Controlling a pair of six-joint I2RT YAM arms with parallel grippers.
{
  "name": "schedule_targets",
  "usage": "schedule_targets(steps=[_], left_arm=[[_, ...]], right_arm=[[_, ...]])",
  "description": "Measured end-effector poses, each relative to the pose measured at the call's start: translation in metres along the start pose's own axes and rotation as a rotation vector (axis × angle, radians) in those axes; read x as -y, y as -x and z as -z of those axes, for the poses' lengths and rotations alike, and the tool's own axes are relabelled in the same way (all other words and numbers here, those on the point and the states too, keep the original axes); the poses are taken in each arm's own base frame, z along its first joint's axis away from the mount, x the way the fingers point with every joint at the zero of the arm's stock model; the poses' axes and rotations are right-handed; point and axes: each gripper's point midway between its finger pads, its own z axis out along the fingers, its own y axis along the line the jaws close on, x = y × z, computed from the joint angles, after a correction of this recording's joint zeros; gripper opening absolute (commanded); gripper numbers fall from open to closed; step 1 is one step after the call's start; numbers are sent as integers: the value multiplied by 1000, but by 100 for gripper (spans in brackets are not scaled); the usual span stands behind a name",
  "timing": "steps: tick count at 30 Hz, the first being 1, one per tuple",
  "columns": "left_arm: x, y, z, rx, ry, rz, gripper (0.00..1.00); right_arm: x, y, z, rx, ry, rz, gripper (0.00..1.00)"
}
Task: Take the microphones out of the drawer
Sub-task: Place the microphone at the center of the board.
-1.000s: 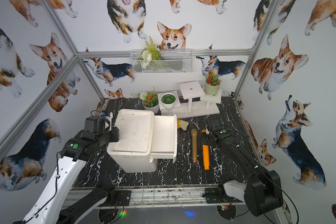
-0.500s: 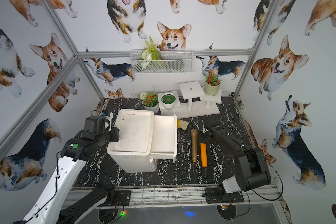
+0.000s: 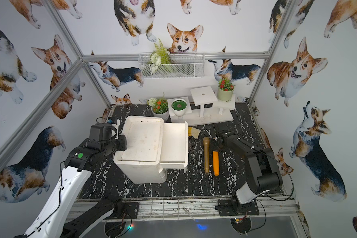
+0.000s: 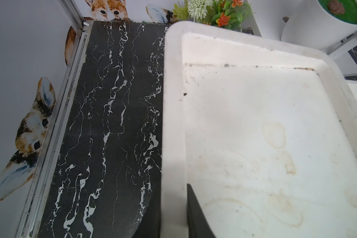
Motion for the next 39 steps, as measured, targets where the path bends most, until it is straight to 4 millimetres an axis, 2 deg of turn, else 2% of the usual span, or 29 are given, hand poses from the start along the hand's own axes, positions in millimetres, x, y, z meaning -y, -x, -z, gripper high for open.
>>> schedule_targets(steps=[8, 16, 25, 30, 39], left_arm=[[0, 0, 0, 1, 0, 0, 3], [0, 0, 0, 1, 0, 0, 4], [0, 0, -1, 4, -1, 0, 5], [0, 1, -1, 4, -1, -1, 5], [0, 1, -2, 10, -3, 0, 5]], right_arm=[[1, -2, -5, 1, 1, -3, 41], [-1, -9, -16, -31, 13, -15, 44], [-2, -13, -18, -46, 26, -39, 55], [-4, -8, -4, -22, 35, -55, 57], [-6, 9, 44, 79, 48, -53, 56]])
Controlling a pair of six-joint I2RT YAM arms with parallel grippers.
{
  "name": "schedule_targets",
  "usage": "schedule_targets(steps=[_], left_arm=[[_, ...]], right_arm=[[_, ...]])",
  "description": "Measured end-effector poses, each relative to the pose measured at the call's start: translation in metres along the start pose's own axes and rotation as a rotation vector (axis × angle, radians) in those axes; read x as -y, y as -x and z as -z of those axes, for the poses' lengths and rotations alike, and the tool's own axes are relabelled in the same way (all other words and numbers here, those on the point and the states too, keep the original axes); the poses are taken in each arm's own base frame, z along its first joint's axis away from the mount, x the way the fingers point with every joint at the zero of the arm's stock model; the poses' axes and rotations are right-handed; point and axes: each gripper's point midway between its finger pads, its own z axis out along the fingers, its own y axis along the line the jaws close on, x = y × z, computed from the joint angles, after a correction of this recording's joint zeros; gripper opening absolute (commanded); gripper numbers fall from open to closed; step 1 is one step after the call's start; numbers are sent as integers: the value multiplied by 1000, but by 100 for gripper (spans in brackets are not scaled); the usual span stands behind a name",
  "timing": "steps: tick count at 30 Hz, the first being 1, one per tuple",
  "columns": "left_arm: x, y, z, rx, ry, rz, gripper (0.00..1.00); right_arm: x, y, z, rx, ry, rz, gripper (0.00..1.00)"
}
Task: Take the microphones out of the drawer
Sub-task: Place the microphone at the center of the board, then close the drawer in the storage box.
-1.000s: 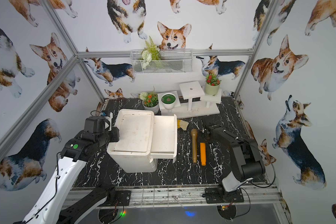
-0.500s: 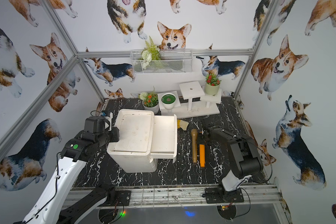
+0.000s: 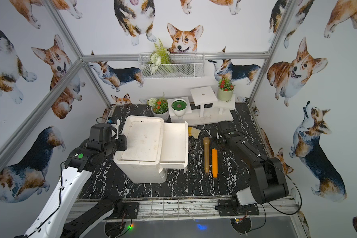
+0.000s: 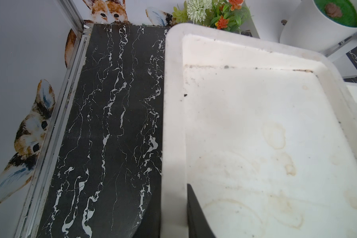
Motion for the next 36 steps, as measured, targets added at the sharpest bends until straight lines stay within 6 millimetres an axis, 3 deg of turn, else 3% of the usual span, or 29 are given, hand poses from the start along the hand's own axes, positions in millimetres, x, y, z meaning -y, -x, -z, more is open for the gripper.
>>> schedule_targets(steps=[3, 7, 15, 25, 36], left_arm=[[0, 0, 0, 0, 0, 0, 5], [0, 0, 0, 0, 0, 0, 6], [0, 0, 0, 0, 0, 0, 1], [0, 0, 0, -1, 0, 0, 0], [0, 0, 0, -1, -1, 1, 0]], right_arm=[[-2, 4, 19, 37, 17, 1, 50], [-13, 6, 45, 89, 93, -11, 27], [-62, -5, 88, 116, 440, -107, 1], [-128, -19, 115, 75, 690, -76, 0], [-156, -21, 122, 64, 780, -67, 0]])
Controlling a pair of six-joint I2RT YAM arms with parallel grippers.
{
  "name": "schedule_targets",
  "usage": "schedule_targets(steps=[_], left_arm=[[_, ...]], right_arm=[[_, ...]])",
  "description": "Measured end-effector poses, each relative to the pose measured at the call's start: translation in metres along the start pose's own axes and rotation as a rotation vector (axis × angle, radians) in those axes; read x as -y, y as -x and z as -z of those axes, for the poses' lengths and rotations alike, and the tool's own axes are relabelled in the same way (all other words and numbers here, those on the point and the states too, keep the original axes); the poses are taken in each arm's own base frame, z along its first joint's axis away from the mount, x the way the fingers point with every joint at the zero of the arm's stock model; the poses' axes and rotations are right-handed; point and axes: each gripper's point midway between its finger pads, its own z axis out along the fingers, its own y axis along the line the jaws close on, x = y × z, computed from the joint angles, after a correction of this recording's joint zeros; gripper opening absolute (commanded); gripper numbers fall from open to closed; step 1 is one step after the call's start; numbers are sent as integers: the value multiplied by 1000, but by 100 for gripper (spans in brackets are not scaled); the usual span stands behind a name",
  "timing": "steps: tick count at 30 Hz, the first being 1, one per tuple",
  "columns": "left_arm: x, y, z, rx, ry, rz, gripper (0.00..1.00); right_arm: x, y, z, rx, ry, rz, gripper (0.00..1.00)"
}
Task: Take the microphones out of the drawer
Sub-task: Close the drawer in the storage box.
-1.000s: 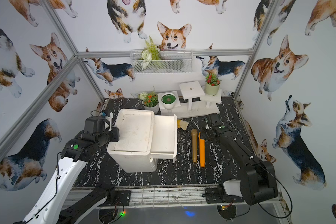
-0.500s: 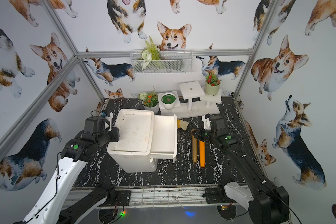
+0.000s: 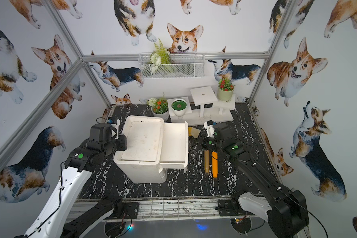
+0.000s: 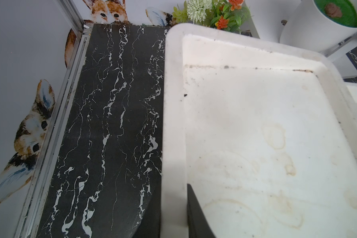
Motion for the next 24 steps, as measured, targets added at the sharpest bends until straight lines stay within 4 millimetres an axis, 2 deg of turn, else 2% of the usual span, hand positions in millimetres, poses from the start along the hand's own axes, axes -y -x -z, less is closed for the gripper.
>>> schedule_targets(steps=[13, 21, 24], left_arm=[[0, 0, -1, -1, -1, 3, 0], [1, 1, -2, 1, -4, 3, 0], [1, 1, -2, 1, -4, 3, 0]], right_arm=[[-11, -10, -5, -29, 26, 0, 0], [-18, -16, -13, -48, 40, -5, 0], [-23, -19, -22, -66, 49, 5, 0]])
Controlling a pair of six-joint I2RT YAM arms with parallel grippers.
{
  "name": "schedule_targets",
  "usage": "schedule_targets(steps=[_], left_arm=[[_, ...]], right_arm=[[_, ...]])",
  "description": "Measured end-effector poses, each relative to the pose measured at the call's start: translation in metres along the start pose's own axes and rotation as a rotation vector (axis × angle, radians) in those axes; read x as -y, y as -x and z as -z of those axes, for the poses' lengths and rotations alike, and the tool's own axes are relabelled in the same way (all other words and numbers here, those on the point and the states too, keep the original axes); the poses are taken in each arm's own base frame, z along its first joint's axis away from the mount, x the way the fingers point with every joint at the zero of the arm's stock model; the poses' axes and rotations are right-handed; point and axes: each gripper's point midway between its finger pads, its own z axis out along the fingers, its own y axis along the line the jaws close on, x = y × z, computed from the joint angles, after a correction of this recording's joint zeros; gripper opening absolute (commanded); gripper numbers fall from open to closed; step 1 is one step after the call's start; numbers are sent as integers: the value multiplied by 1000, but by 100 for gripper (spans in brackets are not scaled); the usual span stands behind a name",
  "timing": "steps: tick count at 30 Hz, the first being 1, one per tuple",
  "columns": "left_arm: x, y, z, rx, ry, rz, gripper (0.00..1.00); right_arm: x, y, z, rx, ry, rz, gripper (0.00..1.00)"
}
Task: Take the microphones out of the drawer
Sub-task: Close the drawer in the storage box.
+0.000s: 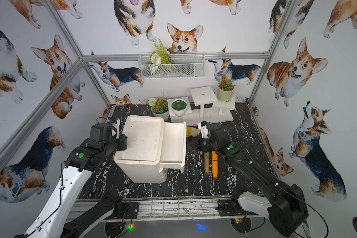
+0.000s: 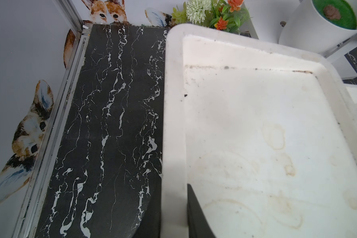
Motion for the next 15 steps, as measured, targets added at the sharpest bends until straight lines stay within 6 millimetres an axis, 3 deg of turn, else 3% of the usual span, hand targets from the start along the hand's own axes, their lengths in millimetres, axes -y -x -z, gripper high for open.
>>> schedule_targets(steps=[15], left_arm=[[-12, 3, -2, 23, 65, 20, 0]], right_arm=[[-16, 5, -30, 3, -12, 35, 0]])
